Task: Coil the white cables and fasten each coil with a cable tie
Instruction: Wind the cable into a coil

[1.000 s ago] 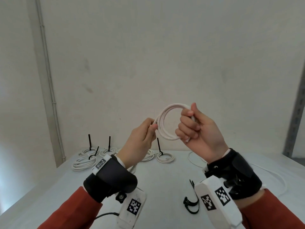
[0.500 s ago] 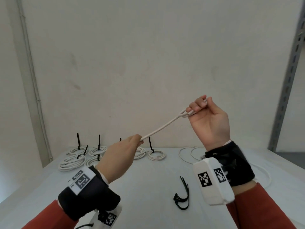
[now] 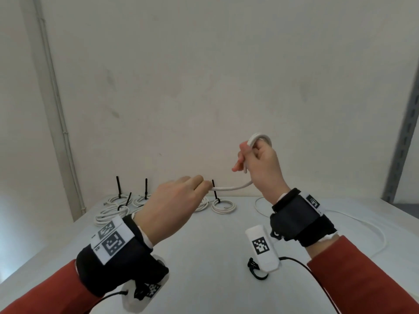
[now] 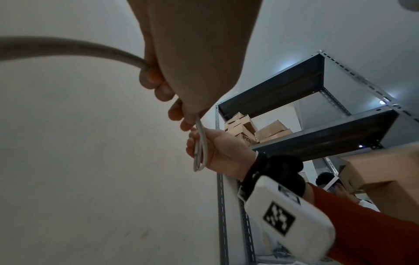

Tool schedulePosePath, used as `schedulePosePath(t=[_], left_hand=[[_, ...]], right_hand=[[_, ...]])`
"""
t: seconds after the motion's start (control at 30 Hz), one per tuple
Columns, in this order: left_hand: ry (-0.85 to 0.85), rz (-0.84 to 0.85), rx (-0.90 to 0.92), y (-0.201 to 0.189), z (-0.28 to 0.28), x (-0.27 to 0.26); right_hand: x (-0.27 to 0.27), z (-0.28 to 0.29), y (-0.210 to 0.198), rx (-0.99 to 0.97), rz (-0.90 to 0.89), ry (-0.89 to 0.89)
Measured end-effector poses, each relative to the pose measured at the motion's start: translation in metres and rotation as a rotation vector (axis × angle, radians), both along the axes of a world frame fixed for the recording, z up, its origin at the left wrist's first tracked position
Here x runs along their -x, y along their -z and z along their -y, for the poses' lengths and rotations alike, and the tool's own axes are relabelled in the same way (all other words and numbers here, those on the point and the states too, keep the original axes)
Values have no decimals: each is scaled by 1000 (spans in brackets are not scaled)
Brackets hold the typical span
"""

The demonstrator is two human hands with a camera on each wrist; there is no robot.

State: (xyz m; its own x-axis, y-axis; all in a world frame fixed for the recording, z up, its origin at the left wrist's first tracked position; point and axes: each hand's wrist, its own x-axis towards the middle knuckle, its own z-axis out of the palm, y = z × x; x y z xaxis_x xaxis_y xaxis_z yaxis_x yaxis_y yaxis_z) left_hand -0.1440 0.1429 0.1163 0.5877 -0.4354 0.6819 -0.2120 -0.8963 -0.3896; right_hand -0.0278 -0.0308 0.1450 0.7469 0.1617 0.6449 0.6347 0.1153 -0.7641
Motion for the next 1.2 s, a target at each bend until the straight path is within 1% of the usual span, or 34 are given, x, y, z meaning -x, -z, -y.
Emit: schedulePosePath(t=[0.1,0.17,0.23,0.3,0.43,0.57,0.67,0.7,0.77,0.83,0.9,1.07,1.13,1.2], left_hand=[[24,6,2,-13,-6,4],[30,6,8,-19,-10,4],[42,21,17,-24,-16,4],[97,22,58,-25,-22,1],[215,40,188,-27,-27,-4],[340,39,319,-27,-24,-9],[418,0,451,-24,-20,-10],[426,-34,522,-22,-17,-11],[463,-137,724,-17,-10,-12],[580,-231,909,-13,-2,-13],[661,-266,1024,-10,5,-15],[785,-414,1441,0,17,-23],[850,-475,1546,3,19,-23],[927,-530,1611,7,22,-22]], right_hand=[[5,-3,8,318,83,10],[12,-3,10,498,113,-37],[19,-3,12,636,134,-106],[22,-3,15,687,143,-183],[33,-2,17,548,36,-350],[43,-1,13,490,3,-400],[44,-2,12,399,-73,-461],[44,-2,11,358,-110,-480],[44,-2,10,267,-185,-516],[45,-4,9,180,-249,-555],[46,-8,9,108,-303,-578],[47,-14,13,-70,-389,-546],[47,-14,14,-154,-414,-526],[49,-14,15,-234,-444,-521]])
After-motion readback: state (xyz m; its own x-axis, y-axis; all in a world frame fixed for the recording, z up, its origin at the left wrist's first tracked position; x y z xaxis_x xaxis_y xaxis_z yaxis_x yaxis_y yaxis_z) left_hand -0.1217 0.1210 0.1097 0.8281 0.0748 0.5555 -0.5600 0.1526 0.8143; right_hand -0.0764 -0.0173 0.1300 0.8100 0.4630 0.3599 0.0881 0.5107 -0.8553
